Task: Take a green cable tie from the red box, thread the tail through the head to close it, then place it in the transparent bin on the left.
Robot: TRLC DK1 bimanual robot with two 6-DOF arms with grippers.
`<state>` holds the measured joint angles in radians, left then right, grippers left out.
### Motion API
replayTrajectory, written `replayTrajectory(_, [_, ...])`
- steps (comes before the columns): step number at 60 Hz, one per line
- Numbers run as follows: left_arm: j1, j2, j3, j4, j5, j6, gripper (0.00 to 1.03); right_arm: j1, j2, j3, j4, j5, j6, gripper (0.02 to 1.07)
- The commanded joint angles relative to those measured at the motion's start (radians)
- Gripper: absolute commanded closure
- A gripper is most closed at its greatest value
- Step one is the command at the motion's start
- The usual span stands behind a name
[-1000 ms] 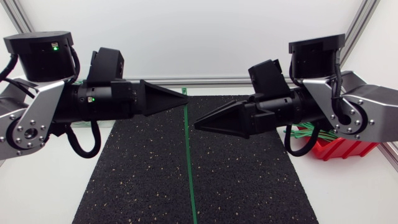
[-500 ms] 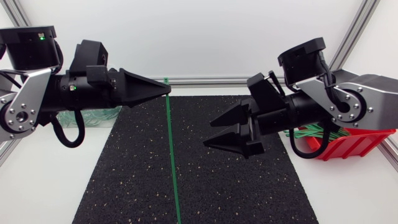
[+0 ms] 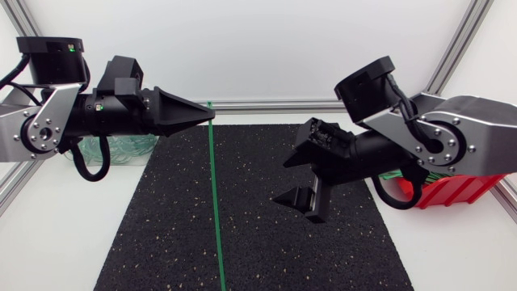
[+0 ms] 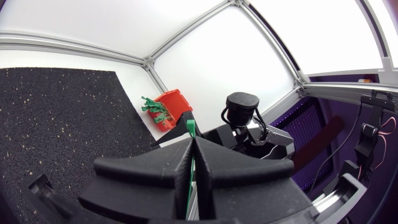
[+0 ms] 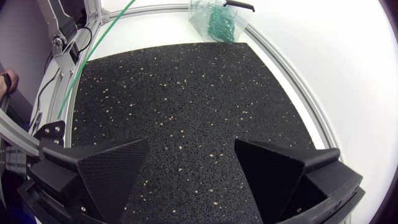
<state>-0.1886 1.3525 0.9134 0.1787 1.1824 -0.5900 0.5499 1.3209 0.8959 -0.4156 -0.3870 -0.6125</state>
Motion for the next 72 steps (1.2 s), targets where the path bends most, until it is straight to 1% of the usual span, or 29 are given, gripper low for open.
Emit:
replayTrajectory(1, [0.025,0.04,0.036,-0.001,0.023,0.019,0.99,0.013,0.006,0.001,0.054,0.016,-0.07,0.06])
replayTrajectory(5, [0.038,0.056,0.045,-0.002,0.029,0.021,0.99,0.015,0.003,-0.022,0.144,0.019,-0.113,0.06])
replayTrajectory(18, [0.072,0.085,0.061,-0.002,0.056,0.03,0.99,0.013,0.037,-0.064,0.333,0.016,-0.326,0.06])
replayTrajectory(21, [0.075,0.091,0.064,-0.004,0.057,0.03,0.99,0.015,0.032,-0.106,0.422,0.013,-0.435,0.06])
replayTrajectory(24, [0.078,0.094,0.067,-0.008,0.065,0.03,0.99,0.021,0.017,-0.166,0.558,0.011,-0.535,0.06])
replayTrajectory(26, [0.078,0.099,0.071,-0.013,0.068,0.03,1.0,0.035,0.02,-0.187,0.609,0.019,-0.607,0.06])
replayTrajectory(33, [0.084,0.114,0.085,-0.027,0.085,0.03,0.99,0.058,0.024,-0.196,0.637,0.025,-0.773,0.06])
replayTrajectory(36, [0.086,0.125,0.09,-0.027,0.092,0.03,0.99,0.084,0.021,-0.209,0.67,0.03,-0.8,0.06])
replayTrajectory(39, [0.089,0.137,0.094,-0.027,0.105,0.032,0.99,0.105,0.015,-0.236,0.758,0.03,-0.81,0.06])
replayTrajectory(42, [0.089,0.145,0.094,-0.028,0.108,0.044,0.99,0.125,0.009,-0.281,0.887,0.022,-0.843,0.06])
replayTrajectory(43, [0.089,0.146,0.094,-0.028,0.108,0.044,0.99,0.133,0.008,-0.287,0.902,0.02,-0.851,0.06])
replayTrajectory(50, [0.094,0.165,0.097,-0.028,0.12,0.048,0.99,0.193,0.008,-0.299,0.93,0.017,-0.915,0.06])
replayTrajectory(60, [0.106,0.177,0.096,-0.028,0.123,0.065,1.0,0.274,0.021,-0.347,0.992,0.036,-1.063,0.06])
replayTrajectory(66, [0.106,0.183,0.094,-0.03,0.123,0.068,0.99,0.326,0.035,-0.365,0.992,0.056,-1.098,0.06])
replayTrajectory(72, [0.101,0.185,0.093,-0.03,0.123,0.068,0.99,0.344,0.04,-0.388,0.986,0.054,-1.147,0.06])
